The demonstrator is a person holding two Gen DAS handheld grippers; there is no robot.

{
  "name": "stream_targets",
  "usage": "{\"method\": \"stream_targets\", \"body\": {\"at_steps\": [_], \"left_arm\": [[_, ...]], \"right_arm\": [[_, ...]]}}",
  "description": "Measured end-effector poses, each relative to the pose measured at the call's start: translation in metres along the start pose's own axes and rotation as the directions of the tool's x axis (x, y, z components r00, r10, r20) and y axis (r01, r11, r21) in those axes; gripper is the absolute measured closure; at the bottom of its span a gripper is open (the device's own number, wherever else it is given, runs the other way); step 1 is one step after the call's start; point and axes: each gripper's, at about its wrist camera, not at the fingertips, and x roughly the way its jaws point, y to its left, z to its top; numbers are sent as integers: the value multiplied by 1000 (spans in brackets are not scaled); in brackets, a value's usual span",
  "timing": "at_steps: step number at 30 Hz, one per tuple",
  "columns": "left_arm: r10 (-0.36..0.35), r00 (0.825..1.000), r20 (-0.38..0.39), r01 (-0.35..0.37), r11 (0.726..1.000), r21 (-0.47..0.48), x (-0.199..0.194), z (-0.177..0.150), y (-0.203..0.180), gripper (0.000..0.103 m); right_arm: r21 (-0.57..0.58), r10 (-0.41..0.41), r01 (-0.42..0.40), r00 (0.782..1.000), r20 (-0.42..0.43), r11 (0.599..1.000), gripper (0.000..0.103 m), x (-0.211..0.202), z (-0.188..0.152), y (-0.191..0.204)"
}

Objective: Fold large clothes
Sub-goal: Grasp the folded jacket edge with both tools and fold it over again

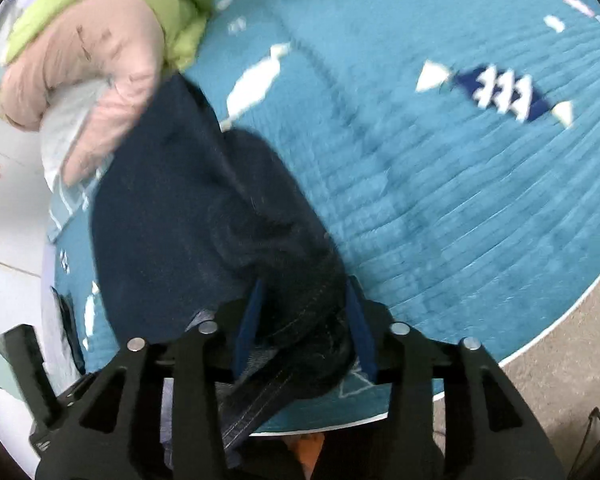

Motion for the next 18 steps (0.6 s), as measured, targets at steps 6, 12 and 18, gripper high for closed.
{"method": "stream_targets", "body": {"at_steps": [6, 12, 18], "left_arm": [[70, 996, 54, -74, 993, 89, -1, -3, -18, 15], [38, 999, -10, -36, 991, 133, -2, -27, -31, 15], [19, 999, -40, -15, 995, 96, -5, -48, -20, 15]], "right_arm": [[-105, 84, -77, 994, 64, 992, 57, -27, 5, 38], [-245, 90, -131, 981, -173, 961, 58, 22, -9, 83], [-184, -54, 5, 963, -264, 983, 93, 69, -24, 46]]}}
